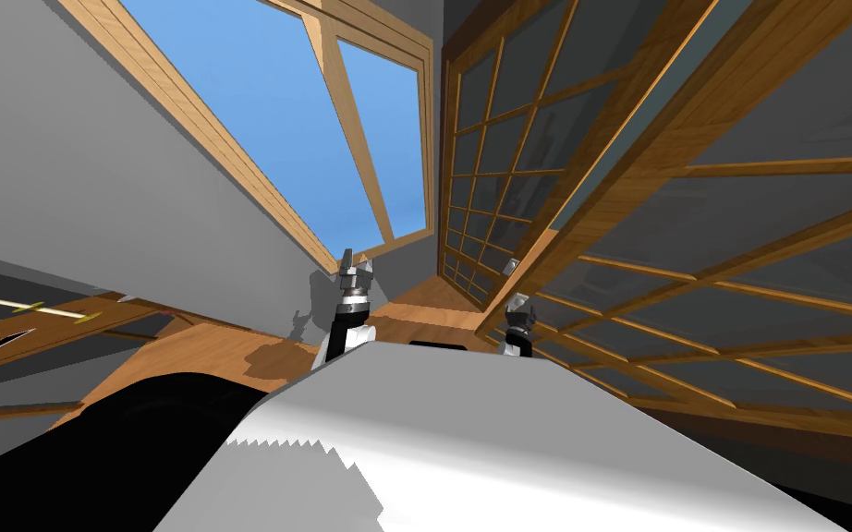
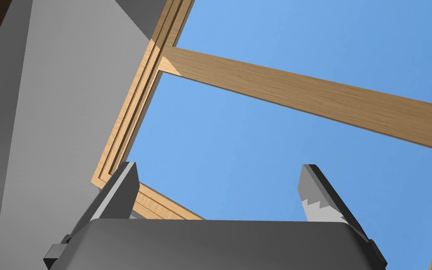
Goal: Pull the door open
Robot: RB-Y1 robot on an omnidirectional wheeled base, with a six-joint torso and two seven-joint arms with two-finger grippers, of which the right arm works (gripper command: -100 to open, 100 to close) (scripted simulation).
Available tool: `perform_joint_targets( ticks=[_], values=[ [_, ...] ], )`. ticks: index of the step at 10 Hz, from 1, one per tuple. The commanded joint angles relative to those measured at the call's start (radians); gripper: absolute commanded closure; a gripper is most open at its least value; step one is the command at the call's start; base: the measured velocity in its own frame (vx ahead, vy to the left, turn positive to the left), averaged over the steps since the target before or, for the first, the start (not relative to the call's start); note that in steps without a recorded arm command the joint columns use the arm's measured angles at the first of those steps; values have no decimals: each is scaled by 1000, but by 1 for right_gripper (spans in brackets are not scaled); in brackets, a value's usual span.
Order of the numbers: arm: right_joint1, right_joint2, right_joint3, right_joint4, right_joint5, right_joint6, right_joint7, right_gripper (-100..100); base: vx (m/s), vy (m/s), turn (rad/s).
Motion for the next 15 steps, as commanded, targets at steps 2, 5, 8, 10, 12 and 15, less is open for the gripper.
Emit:
perform_joint_targets(
  ticks=[2, 5, 8, 10, 12, 15],
  values=[
    [-8, 5, 8, 5, -23, -3, -65, -100, -65, -11, 58],
    [-17, 11, 18, 6, -53, -4, -147, -100, -46, -11, 35],
    [-25, 18, 29, 7, -84, -5, -224, -100, -58, -13, 52],
    [-29, 22, 34, 8, -99, -5, -270, -100, -44, -8, 35],
    [-33, 25, 39, 8, -113, -5, -311, -100, -61, -11, 44],
    [-40, 33, 48, 9, -141, -6, -388, -100, -59, -8, 48]
  ],
)
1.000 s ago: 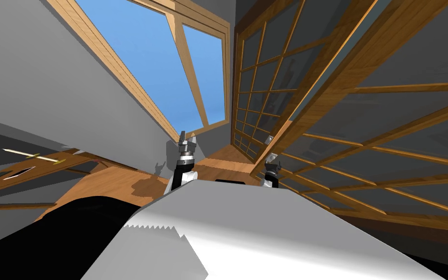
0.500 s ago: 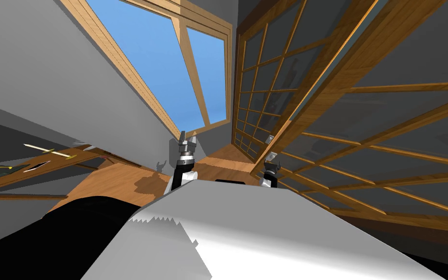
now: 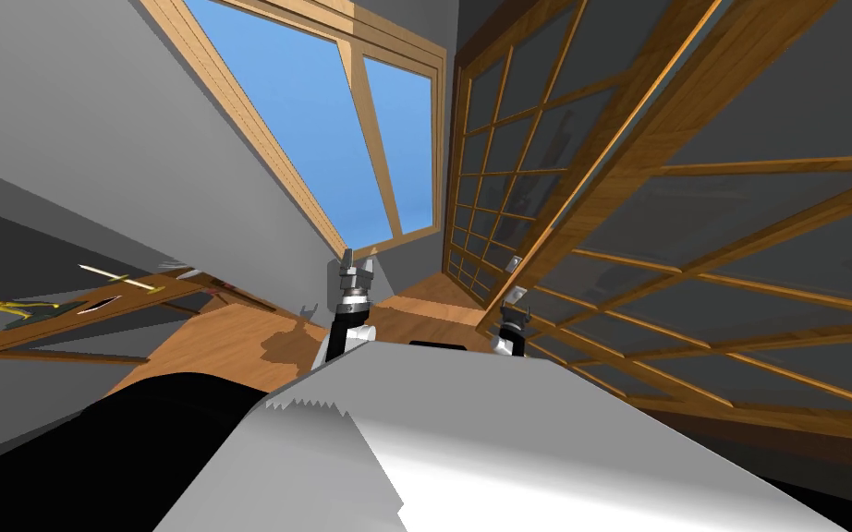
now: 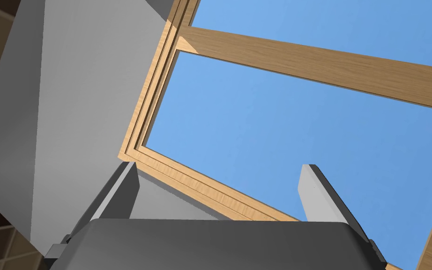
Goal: Pull the door open
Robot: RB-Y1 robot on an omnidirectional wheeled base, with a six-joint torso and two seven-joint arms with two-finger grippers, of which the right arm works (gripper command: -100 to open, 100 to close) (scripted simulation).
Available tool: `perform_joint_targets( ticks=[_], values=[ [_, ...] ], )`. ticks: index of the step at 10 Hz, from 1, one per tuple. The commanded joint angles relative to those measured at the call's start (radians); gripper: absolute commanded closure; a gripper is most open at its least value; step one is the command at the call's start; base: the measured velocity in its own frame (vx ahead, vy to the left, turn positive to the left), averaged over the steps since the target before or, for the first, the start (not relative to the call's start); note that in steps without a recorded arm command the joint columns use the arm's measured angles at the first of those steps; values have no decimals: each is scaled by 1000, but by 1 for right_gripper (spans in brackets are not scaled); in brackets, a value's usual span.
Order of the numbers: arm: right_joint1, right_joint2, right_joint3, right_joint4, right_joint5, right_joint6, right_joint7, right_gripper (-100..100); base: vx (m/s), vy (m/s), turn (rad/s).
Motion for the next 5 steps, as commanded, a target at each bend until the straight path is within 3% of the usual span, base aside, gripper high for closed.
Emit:
perform_joint_targets(
  ticks=[1, 5],
  values=[
    [-4, 4, 5, -1, -15, 0, -48, -100, -46, -6, 32],
    [-13, 14, 17, 0, -50, -1, -139, -100, -62, -7, 43]
  ],
)
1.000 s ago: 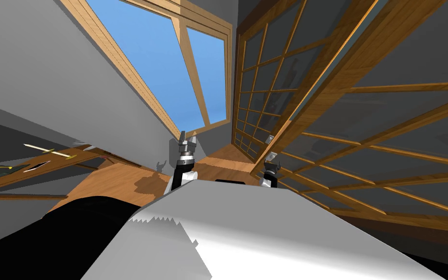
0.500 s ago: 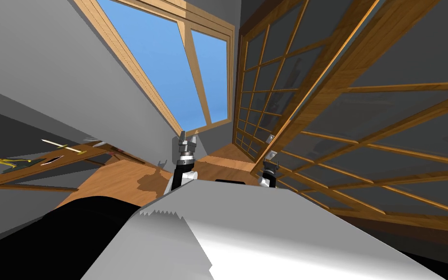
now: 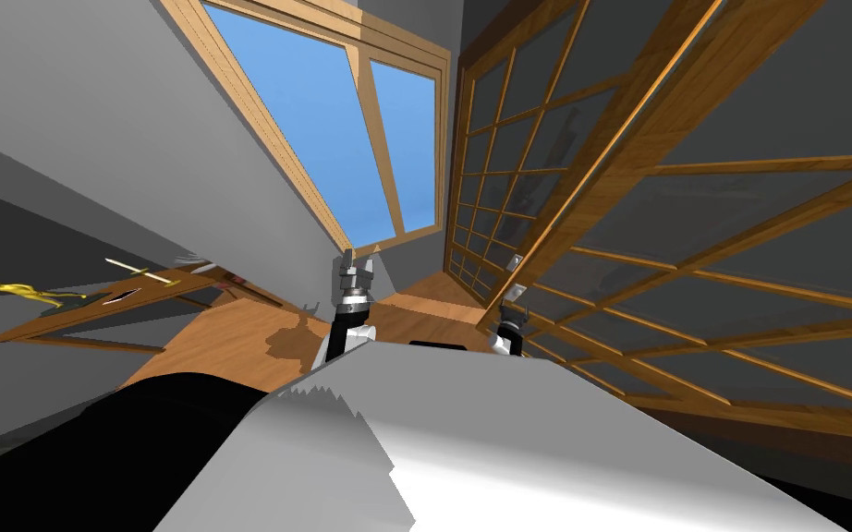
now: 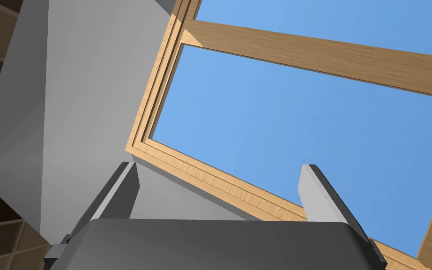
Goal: Pull the door open
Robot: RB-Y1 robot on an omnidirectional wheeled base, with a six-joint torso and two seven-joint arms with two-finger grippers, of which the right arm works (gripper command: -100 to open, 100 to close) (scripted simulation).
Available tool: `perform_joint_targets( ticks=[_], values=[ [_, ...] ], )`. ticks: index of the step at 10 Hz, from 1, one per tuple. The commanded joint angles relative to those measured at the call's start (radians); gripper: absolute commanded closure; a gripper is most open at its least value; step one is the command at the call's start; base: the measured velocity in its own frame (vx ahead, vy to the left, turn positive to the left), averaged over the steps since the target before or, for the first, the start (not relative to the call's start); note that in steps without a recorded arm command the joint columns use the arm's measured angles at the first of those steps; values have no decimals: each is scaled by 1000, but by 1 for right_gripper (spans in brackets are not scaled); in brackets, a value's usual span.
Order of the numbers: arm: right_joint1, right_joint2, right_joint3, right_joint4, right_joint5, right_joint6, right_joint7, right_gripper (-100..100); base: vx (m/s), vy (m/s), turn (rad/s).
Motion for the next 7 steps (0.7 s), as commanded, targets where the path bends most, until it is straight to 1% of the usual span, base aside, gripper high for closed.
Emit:
perform_joint_targets(
  ticks=[1, 4, 5, 6, 7],
  values=[
    [-5, 5, 5, 1, -16, -1, -42, -100, -76, -7, 47],
    [-12, 12, 14, 2, -43, -2, -104, -100, -84, -3, 43],
    [-14, 14, 16, 2, -47, -2, -115, -100, -89, -8, 29],
    [-10, 13, 14, -2, -43, 1, -103, -100, -38, -5, 3],
    [5, -15, 19, 4, -44, -2, -142, -100, 85, 17, 26]
  ],
)
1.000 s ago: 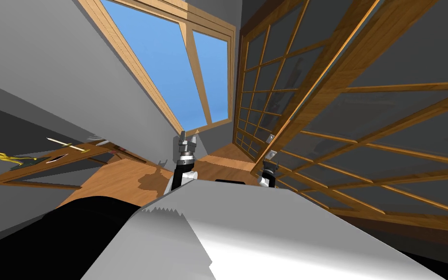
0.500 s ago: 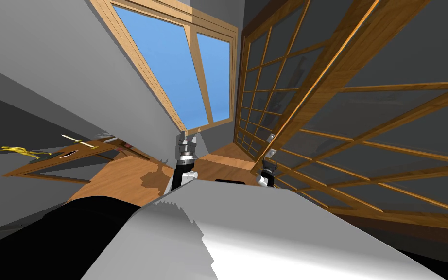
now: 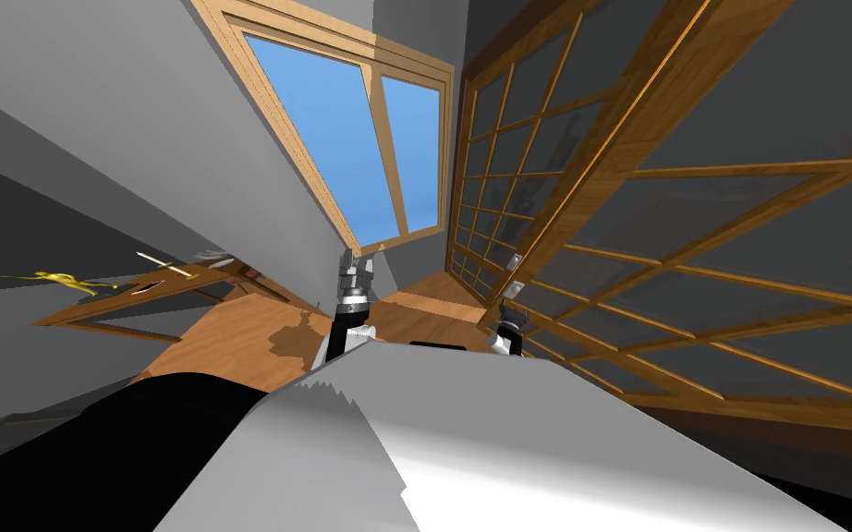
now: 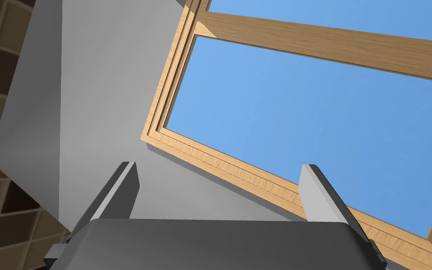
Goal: Pull the door open
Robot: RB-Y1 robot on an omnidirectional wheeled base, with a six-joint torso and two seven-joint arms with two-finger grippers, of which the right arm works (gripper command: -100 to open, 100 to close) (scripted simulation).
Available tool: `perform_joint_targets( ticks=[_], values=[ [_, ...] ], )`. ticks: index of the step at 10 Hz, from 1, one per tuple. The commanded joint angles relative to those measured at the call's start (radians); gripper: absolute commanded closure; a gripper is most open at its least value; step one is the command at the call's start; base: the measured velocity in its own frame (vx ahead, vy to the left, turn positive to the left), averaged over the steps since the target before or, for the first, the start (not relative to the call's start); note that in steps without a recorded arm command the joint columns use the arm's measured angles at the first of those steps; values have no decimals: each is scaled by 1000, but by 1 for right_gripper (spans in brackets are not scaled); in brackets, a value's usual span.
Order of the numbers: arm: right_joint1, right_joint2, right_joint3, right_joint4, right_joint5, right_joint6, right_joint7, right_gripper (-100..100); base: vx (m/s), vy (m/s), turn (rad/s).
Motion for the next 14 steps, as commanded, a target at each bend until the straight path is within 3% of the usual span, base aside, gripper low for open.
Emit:
perform_joint_targets(
  ticks=[1, 3, 4, 6, 9, 10, 12, 13, 14],
  values=[
    [27, -25, 4, -16, 0, 6, -35, -100, 187, 24, 31],
    [33, -36, 5, -14, 0, 5, -48, -100, 154, 3, 10],
    [45, -58, 9, -9, 1, 4, -76, -100, 106, -19, 23],
    [58, -82, 12, -4, 1, 2, -104, -100, 125, -6, 19],
    [93, -146, 22, 9, 3, -3, -184, -100, 174, 18, 26],
    [93, -146, 22, 9, 3, -3, -184, -100, 118, -24, 10],
    [108, -173, 26, 15, 3, -4, -217, -100, 97, -19, 18],
    [110, -161, 24, 0, 3, 1, -200, -100, 47, -6, -4],
    [110, -161, 24, 0, 3, 1, -200, 100, -11, 1, -3]
  ],
)
